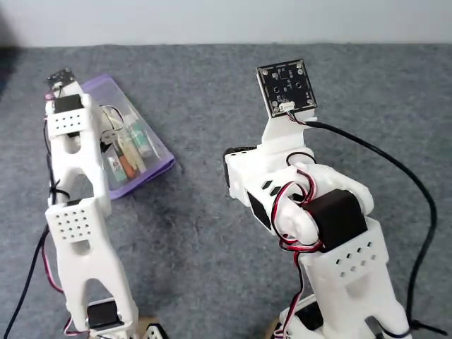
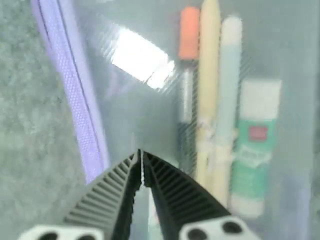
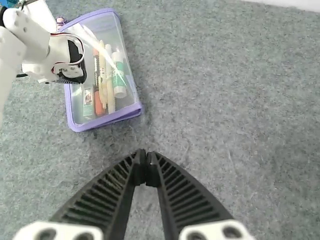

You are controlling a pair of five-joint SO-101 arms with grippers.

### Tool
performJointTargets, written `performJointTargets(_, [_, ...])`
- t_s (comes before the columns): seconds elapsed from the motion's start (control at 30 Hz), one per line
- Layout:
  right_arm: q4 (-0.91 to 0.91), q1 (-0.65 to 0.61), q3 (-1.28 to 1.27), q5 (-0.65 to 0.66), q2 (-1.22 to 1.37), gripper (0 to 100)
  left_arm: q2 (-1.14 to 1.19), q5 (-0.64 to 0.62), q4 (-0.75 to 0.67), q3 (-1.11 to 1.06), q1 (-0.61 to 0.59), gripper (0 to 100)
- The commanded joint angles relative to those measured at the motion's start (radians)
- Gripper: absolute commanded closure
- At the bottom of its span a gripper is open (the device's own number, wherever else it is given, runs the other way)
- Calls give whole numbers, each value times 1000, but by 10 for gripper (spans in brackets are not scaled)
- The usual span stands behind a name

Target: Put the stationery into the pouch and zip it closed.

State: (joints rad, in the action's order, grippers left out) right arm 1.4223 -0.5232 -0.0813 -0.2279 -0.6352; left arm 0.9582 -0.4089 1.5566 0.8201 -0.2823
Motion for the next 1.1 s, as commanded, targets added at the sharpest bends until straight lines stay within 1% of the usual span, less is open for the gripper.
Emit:
performJointTargets(0.0, [4, 10, 9, -8, -15, 991, 83, 41, 206, 97, 83, 987])
performJointTargets(0.1, [4, 10, 9, -8, -15, 991, 89, 12, 199, 91, 118, 988])
performJointTargets(0.2, [2, 12, 9, -8, -36, 991, 60, 0, 199, 39, 183, 988])
performJointTargets(0.53, [4, 13, 6, -2, -111, 991, -184, -51, 196, -311, 459, 988])
performJointTargets(0.7, [2, 104, 11, -2, -113, 991, -319, -55, 196, -404, 565, 988])
performJointTargets(0.77, [2, 148, 11, -2, -113, 991, -385, -89, 195, -406, 568, 988])
performJointTargets(0.83, [2, 171, 11, -2, -114, 991, -448, -115, 175, -403, 537, 988])
performJointTargets(0.93, [2, 171, 11, -5, -114, 991, -503, -123, 123, -397, 446, 988])
performJointTargets(1.07, [-2, 171, 11, -8, -114, 991, -506, -129, 21, -395, 290, 988])
